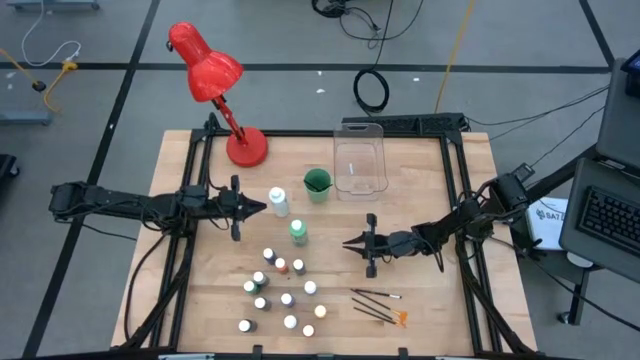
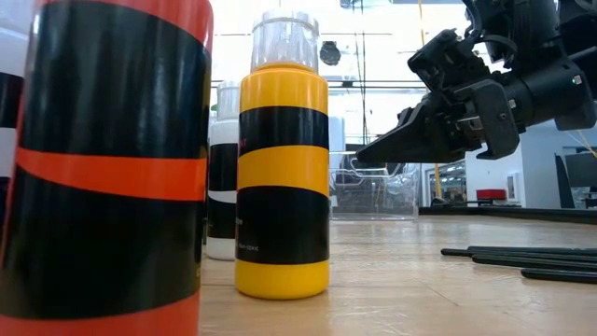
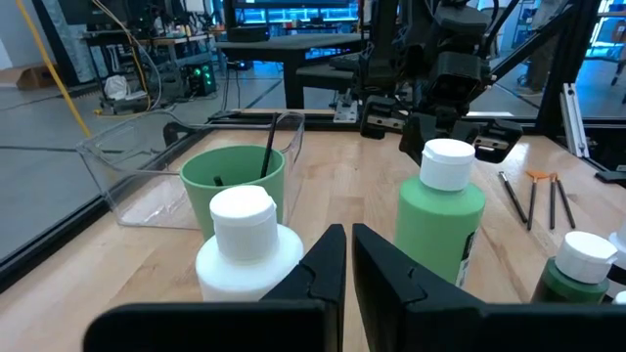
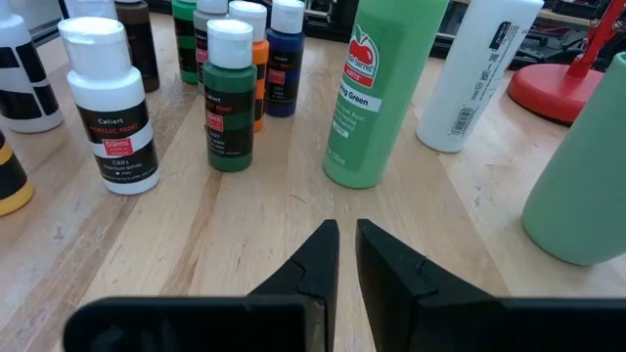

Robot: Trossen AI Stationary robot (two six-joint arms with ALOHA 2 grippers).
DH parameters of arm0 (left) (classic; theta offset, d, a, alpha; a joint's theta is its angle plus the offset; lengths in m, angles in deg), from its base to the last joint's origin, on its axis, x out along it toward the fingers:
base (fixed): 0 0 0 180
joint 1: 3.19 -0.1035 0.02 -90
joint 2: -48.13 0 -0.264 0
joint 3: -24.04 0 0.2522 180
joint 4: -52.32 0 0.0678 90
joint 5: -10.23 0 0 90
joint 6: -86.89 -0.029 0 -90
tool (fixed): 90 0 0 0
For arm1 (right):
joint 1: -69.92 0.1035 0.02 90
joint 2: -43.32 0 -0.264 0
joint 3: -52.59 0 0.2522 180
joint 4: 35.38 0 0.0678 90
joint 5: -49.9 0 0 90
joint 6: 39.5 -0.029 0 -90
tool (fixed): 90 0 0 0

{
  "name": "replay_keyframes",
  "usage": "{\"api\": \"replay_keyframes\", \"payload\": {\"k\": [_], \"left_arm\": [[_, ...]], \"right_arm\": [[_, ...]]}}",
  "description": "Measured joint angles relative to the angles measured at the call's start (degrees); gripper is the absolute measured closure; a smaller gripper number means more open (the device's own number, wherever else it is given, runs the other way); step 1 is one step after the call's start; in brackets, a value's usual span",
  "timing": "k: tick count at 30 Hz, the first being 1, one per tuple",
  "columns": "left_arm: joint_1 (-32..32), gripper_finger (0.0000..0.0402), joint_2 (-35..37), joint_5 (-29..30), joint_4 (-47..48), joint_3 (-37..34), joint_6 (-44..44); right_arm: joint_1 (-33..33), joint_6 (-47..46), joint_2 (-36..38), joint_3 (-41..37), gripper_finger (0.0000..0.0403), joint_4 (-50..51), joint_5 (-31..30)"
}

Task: Pick & Place Paint Supplies
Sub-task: Put the silver paint brush into the green cup

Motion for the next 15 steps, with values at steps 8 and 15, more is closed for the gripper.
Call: {"api": "replay_keyframes", "payload": {"k": [8,15], "left_arm": [[0.00,0.0376,0.00,0.01,0.00,0.00,0.04],[0.01,0.0376,0.00,0.01,0.04,0.00,0.00]], "right_arm": [[0.00,0.02,0.00,0.00,0.0371,0.00,0.00],[0.07,-6.24,0.00,0.05,0.0371,-1.50,0.51]]}}
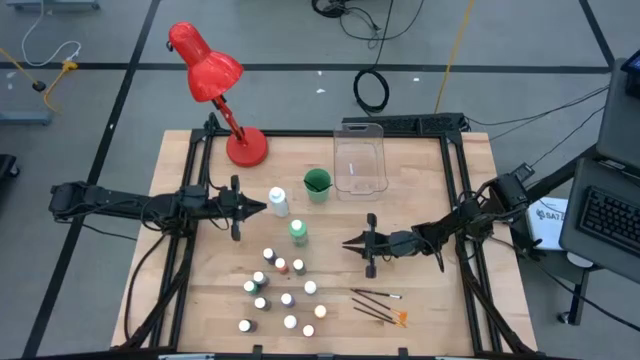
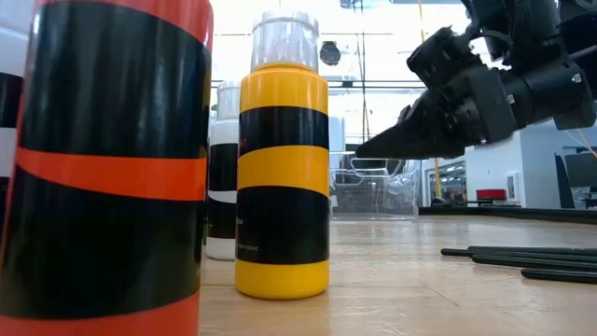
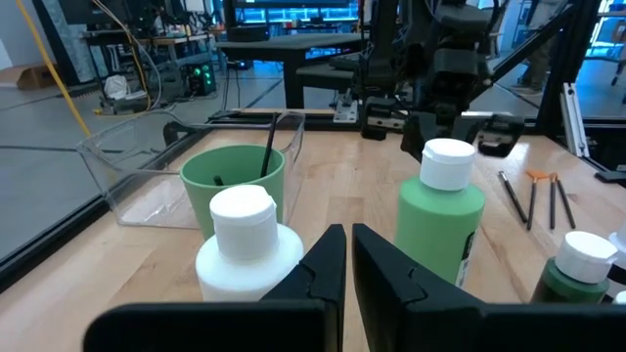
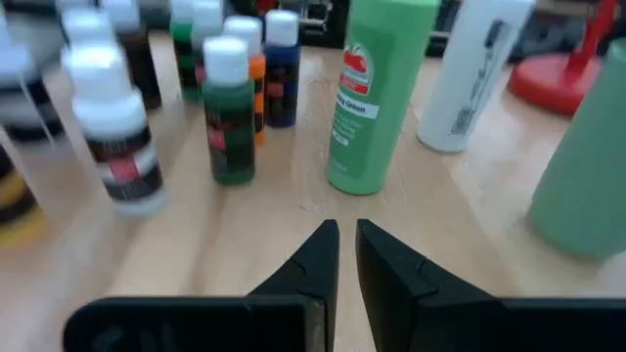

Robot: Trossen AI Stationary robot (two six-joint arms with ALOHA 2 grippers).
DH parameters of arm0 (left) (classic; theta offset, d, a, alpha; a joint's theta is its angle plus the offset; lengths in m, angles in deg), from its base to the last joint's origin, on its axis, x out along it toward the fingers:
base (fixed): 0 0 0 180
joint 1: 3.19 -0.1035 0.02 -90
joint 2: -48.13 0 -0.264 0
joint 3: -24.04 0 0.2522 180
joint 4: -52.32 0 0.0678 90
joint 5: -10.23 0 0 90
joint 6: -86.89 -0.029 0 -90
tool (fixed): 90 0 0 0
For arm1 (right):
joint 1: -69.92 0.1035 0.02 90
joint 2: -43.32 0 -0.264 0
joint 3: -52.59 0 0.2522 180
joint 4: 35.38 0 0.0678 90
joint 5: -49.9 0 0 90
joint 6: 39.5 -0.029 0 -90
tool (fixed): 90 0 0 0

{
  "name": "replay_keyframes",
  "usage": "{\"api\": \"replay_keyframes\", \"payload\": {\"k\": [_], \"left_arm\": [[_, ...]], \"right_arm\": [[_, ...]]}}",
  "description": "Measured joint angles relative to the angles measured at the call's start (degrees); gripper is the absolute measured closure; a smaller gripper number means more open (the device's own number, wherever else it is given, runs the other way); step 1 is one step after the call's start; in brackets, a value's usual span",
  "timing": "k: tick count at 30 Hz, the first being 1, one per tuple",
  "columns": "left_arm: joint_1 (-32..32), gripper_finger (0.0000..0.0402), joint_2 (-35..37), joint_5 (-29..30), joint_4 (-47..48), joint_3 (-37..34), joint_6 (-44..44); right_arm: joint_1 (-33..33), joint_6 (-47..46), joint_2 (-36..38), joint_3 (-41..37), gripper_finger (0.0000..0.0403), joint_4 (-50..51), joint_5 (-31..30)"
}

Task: Pick & Place Paint Supplies
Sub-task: Put the silver paint brush into the green cup

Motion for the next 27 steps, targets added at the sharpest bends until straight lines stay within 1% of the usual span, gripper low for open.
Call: {"api": "replay_keyframes", "payload": {"k": [1,3,4,6,8,11,14,16,18,20,22,25,27], "left_arm": [[-0.01,0.0376,0.01,0.00,0.00,0.00,0.00],[-0.02,0.0376,0.01,0.00,0.00,0.00,-0.02],[-0.01,0.0376,0.01,0.00,0.01,0.00,-0.02],[-0.01,0.0376,0.00,0.02,0.09,0.00,-0.03],[0.00,0.0376,0.01,0.04,0.12,0.00,-0.02],[-0.01,0.0376,0.00,0.07,0.28,0.00,-0.03],[0.00,0.0376,-0.01,0.07,0.55,0.00,-0.02],[-0.02,0.0376,-0.01,0.07,0.55,0.00,-0.04],[-0.01,0.0376,0.00,0.07,0.52,0.00,-0.04],[-0.02,0.0376,-0.01,0.07,0.50,0.00,-0.04],[0.00,0.0376,-0.01,0.07,0.48,0.00,-0.04],[-0.02,0.0376,-0.01,0.07,0.48,0.00,-0.04],[0.00,0.0376,-0.01,0.07,0.46,0.00,-0.02]], "right_arm": [[-0.03,-1.54,0.10,0.14,0.0371,-0.39,1.17],[-0.07,-1.08,1.68,0.81,0.0371,-0.07,3.86],[-0.02,0.10,2.74,1.69,0.0371,1.14,5.22],[0.57,1.73,5.14,4.02,0.0371,6.12,5.24],[1.33,1.47,7.81,7.02,0.0371,15.18,3.78],[2.80,-2.51,11.07,13.89,0.0371,32.24,1.46],[6.35,-4.38,11.39,21.99,0.0371,48.10,-3.17],[9.52,-5.81,11.34,27.34,0.0371,59.47,-4.17],[12.67,-7.64,11.02,32.16,0.0371,68.44,-4.81],[15.80,-11.31,10.99,35.72,0.0371,78.04,-4.81],[18.87,-17.15,10.79,38.84,0.0371,85.88,-4.25],[22.35,-27.36,11.04,42.61,0.0371,92.61,-2.87],[23.91,-33.59,11.01,43.58,0.0373,95.20,-1.21]]}}
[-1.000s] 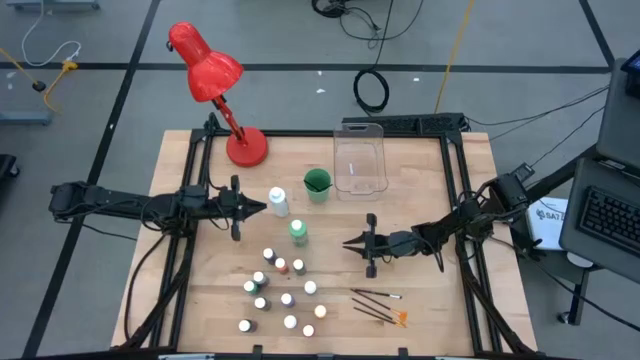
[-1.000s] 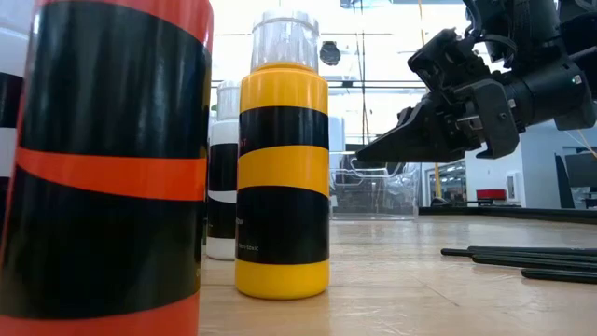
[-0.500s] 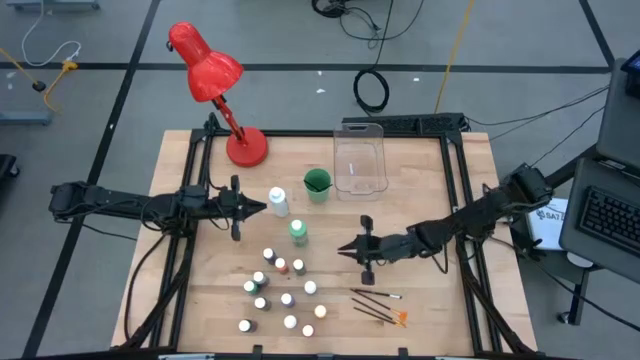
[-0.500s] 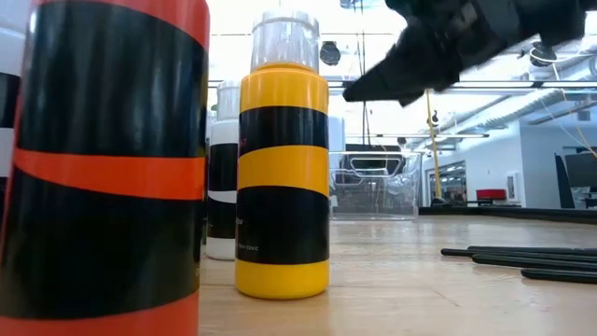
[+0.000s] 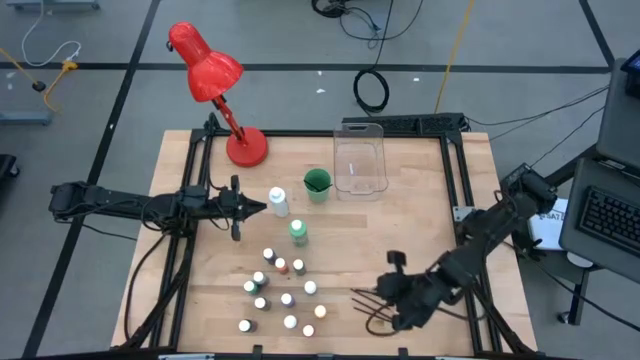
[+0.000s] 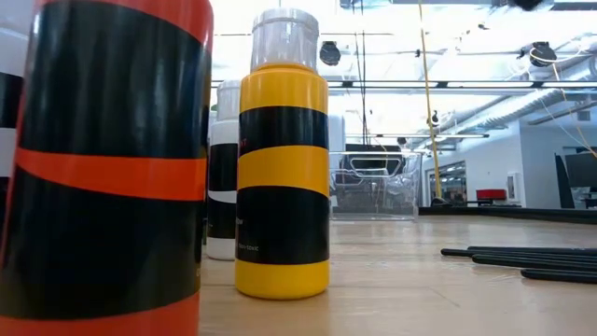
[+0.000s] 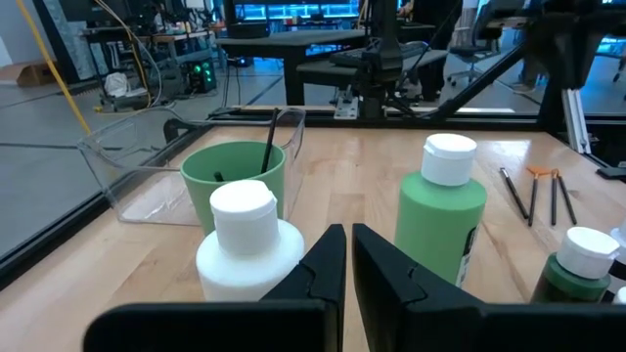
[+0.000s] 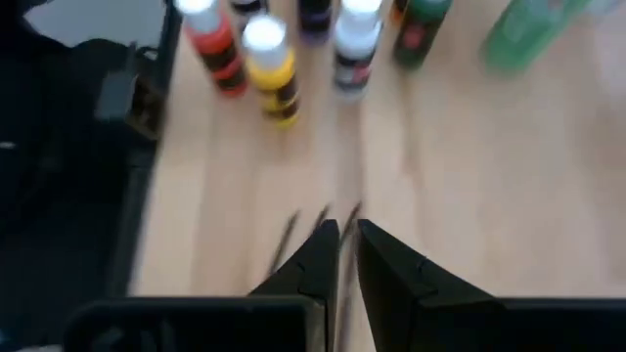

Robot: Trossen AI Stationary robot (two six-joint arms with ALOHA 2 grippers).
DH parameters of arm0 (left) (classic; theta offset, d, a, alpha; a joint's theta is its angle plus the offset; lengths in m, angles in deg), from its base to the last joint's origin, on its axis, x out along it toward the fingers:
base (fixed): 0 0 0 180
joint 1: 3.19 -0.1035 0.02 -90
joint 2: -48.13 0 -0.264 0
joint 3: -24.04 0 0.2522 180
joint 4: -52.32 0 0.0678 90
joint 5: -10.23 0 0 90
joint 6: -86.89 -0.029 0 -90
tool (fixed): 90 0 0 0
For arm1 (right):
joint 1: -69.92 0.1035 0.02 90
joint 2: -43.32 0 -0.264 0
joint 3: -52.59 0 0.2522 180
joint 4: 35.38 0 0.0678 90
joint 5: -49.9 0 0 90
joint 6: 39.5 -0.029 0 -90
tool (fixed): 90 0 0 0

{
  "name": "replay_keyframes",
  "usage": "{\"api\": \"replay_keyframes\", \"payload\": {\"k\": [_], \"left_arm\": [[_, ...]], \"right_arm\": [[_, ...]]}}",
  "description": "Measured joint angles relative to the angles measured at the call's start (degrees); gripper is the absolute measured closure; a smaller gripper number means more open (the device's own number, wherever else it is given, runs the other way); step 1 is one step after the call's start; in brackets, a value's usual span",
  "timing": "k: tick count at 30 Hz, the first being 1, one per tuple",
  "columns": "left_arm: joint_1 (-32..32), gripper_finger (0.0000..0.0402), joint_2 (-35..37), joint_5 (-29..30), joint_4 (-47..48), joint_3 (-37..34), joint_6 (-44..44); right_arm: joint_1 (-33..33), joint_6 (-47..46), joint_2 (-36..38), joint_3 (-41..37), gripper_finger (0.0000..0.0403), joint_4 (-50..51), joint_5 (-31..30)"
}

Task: Pick & Place Paint Supplies
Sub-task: Put the silver paint brush into the green cup

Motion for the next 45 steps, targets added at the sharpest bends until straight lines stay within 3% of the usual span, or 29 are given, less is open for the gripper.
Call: {"api": "replay_keyframes", "payload": {"k": [5,10,16,19,27,38,45], "left_arm": [[0.00,0.0376,0.00,0.00,0.00,0.00,0.05],[-0.01,0.0376,0.00,0.00,0.04,0.00,0.14],[-0.01,0.0376,0.00,0.00,0.98,0.00,0.04],[0.00,0.0376,0.00,0.00,1.03,0.00,0.02],[-0.02,0.0376,0.00,0.01,1.03,0.00,0.02],[-0.01,0.0376,0.00,0.02,1.29,0.00,0.46],[-0.02,0.0376,0.02,0.02,1.34,0.00,0.56]], "right_arm": [[3.30,-15.30,-0.09,-0.38,0.0385,4.24,7.83],[5.14,-26.17,-0.11,-3.70,0.0372,6.72,8.95],[5.33,-33.00,-0.10,-12.86,0.0335,-4.79,15.45],[5.42,-33.03,-0.12,-17.39,0.0311,-9.23,15.60],[5.42,-31.63,-0.12,-22.82,0.0266,-9.37,14.76],[5.42,-23.47,-0.66,-23.04,0.0264,-12.24,9.29],[5.42,-20.11,-7.69,-22.76,0.0264,-14.68,11.00]]}}
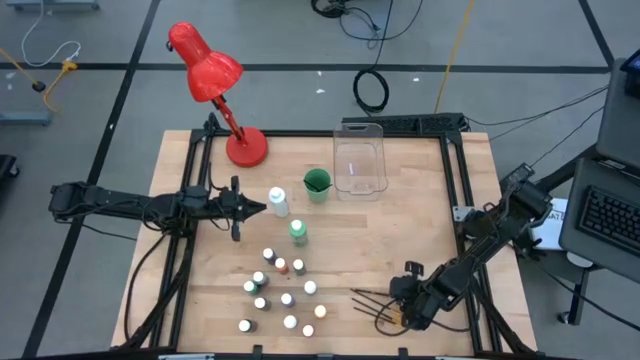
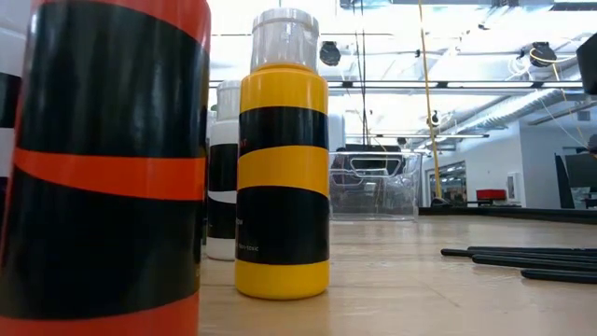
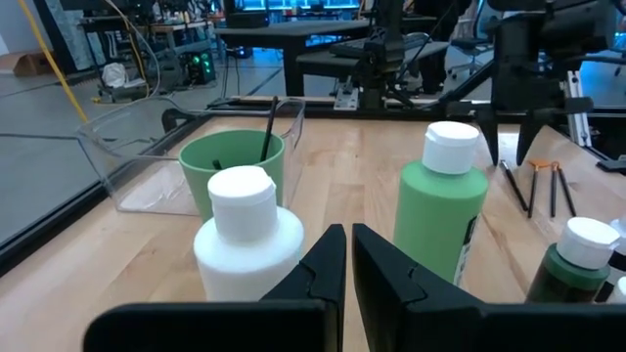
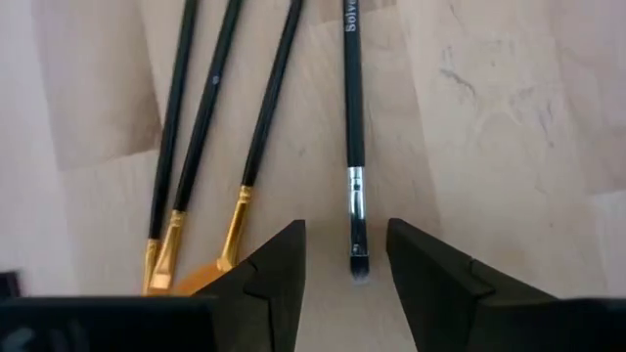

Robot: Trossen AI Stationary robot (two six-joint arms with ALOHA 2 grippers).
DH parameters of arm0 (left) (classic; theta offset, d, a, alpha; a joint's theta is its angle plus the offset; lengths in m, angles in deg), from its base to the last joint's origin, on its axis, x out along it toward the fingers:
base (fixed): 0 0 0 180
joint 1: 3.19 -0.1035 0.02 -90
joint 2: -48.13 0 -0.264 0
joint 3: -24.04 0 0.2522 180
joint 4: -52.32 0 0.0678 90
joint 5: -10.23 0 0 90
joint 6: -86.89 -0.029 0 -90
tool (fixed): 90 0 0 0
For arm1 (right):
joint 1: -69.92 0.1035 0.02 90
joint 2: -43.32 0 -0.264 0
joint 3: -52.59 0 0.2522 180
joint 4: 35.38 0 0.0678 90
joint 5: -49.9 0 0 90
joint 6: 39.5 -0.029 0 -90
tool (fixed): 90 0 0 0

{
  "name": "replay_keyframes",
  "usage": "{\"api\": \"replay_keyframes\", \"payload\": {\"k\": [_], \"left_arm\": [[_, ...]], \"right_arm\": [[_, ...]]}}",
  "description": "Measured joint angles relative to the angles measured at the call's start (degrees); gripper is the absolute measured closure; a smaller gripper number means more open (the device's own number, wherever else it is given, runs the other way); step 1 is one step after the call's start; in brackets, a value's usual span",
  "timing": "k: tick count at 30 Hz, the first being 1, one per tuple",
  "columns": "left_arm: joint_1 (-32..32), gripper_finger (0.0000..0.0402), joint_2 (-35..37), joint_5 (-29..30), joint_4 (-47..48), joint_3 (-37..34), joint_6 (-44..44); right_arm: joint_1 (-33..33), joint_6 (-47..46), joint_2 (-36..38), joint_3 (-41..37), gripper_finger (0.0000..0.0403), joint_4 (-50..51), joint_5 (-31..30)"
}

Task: Pick & Place Paint Supplies
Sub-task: Put the silver paint brush into the green cup

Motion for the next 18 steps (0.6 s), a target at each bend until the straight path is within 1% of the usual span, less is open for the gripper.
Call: {"api": "replay_keyframes", "payload": {"k": [3,8,11,18], "left_arm": [[0.02,0.0376,-0.02,-0.02,0.04,0.00,0.18],[0.00,0.0376,0.00,-0.02,0.02,0.00,0.67],[0.00,0.0376,-0.01,-0.01,0.01,0.00,0.57],[0.00,0.0376,-0.02,-0.02,0.02,0.00,0.55]], "right_arm": [[0.00,-1.54,-1.96,0.00,0.0268,2.38,0.32],[-0.03,-2.87,-2.47,-0.07,0.0288,5.08,1.04],[-0.07,-2.69,-2.53,-0.10,0.0314,6.19,1.27],[-0.98,-3.04,-4.63,-0.13,0.0389,8.10,1.49]]}}
